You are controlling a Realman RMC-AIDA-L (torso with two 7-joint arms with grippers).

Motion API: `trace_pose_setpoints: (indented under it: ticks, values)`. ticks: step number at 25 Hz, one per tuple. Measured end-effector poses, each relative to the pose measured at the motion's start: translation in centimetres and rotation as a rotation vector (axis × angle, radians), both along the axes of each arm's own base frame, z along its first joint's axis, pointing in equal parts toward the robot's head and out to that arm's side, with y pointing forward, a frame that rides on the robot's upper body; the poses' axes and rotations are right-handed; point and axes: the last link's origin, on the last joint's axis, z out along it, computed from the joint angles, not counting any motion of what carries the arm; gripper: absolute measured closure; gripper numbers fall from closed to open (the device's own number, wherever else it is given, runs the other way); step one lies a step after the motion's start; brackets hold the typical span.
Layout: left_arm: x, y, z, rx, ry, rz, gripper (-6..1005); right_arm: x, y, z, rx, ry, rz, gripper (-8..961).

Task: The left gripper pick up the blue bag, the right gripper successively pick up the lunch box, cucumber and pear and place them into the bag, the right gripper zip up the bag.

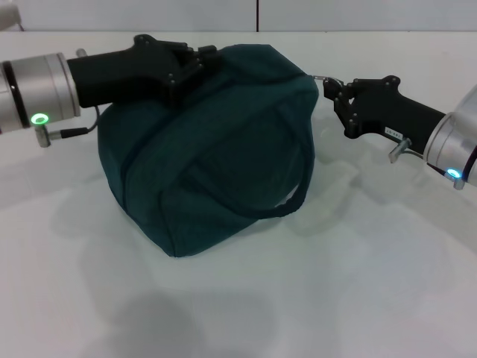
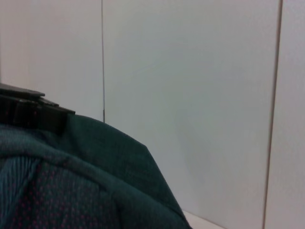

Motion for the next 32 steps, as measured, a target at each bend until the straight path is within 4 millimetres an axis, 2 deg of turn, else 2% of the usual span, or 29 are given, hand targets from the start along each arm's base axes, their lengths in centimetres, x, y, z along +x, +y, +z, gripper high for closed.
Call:
trace_pose_setpoints:
  ticks: [10, 14, 21, 27, 28, 30, 32]
  values:
    - [-0.5, -1.2, -1.0, 0.007, -0.055, 0.026, 885, -0.3, -0.1, 1.0, 0.002, 0.092, -0.008, 799]
    - [-0.8, -2.1, -0.5, 0.047, -0.115, 0.015, 879, -0.5, -0.4, 1.5, 0.022, 0.117, -0.001, 723]
    - [-1.1, -3.9, 1.2, 0.102, -0.241, -0.045, 597, -1.3, -1.1, 3.5, 0.067, 0.21, 0.073, 591]
    - [-1.7, -6.0, 1.2, 0.158, -0.273, -0.112, 367, -3.6, -3.7, 4.5, -0.048, 0.287, 0.309, 372]
    - [-2.1, -7.1, 1.0, 0.207, -0.299, -0.138, 320, -3.9, -4.0, 4.9, -0.082, 0.298, 0.342, 375]
    - [-2.5, -7.5, 0.9, 0.223, -0.313, -0.137, 225, -4.4, -4.4, 5.3, -0.138, 0.307, 0.385, 379]
    - [-3.0, -8.0, 0.5, 0.247, -0.336, -0.127, 185, -4.8, -4.7, 5.7, -0.192, 0.306, 0.419, 379]
